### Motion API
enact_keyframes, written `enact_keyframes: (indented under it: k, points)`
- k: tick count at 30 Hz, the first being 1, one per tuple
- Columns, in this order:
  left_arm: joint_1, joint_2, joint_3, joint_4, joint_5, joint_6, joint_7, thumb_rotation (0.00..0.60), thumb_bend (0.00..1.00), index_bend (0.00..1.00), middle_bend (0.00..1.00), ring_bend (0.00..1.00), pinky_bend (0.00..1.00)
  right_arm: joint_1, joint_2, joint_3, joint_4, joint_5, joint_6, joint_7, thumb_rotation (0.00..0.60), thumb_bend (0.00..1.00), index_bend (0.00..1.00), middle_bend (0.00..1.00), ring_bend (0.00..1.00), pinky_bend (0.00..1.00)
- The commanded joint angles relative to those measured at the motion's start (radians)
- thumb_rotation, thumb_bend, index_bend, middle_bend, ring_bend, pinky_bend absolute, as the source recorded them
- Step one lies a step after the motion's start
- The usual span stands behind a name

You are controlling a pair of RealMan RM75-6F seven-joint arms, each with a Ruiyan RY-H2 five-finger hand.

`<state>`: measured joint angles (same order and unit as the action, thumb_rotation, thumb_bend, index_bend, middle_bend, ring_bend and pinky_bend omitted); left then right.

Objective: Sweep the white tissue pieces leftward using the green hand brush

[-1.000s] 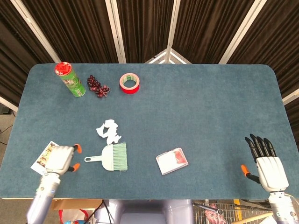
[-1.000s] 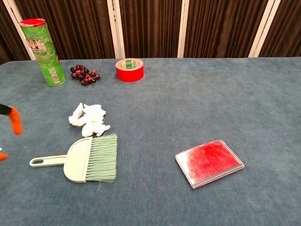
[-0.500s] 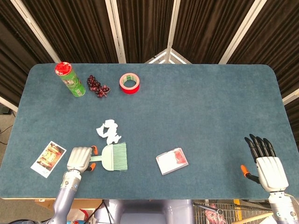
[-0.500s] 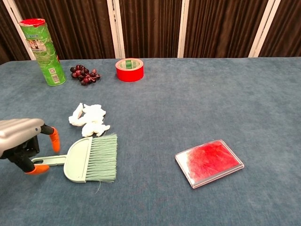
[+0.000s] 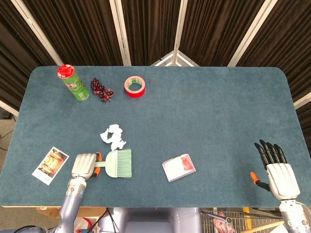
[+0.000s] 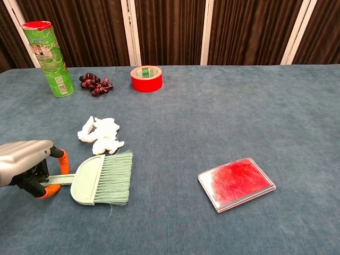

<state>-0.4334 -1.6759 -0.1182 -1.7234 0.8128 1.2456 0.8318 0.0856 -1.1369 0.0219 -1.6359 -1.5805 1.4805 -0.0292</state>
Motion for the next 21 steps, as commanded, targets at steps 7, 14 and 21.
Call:
enact_keyframes:
  k: [7,14,21]
  points:
    - [-0.007,0.087,-0.015,-0.124,0.119,0.058,-0.044,0.6,0.73,0.74,1.0,1.0,1.0,0.001,0.0,0.001,-0.003,0.002,-0.002,-0.005,0.6,0.32,0.0,0.0,0.0,0.0]
    - [-0.116,0.091,-0.112,-0.176,0.095,0.059,0.087,0.6,0.72,0.74,1.0,1.0,1.0,0.002,0.0,0.001,-0.003,0.007,-0.008,-0.006,0.6,0.32,0.0,0.0,0.0,0.0]
    - [-0.228,0.033,-0.182,-0.086,-0.033,0.023,0.181,0.6,0.72,0.74,1.0,1.0,1.0,0.004,0.003,0.006,-0.002,0.019,-0.014,0.007,0.6,0.32,0.0,0.0,0.0,0.0]
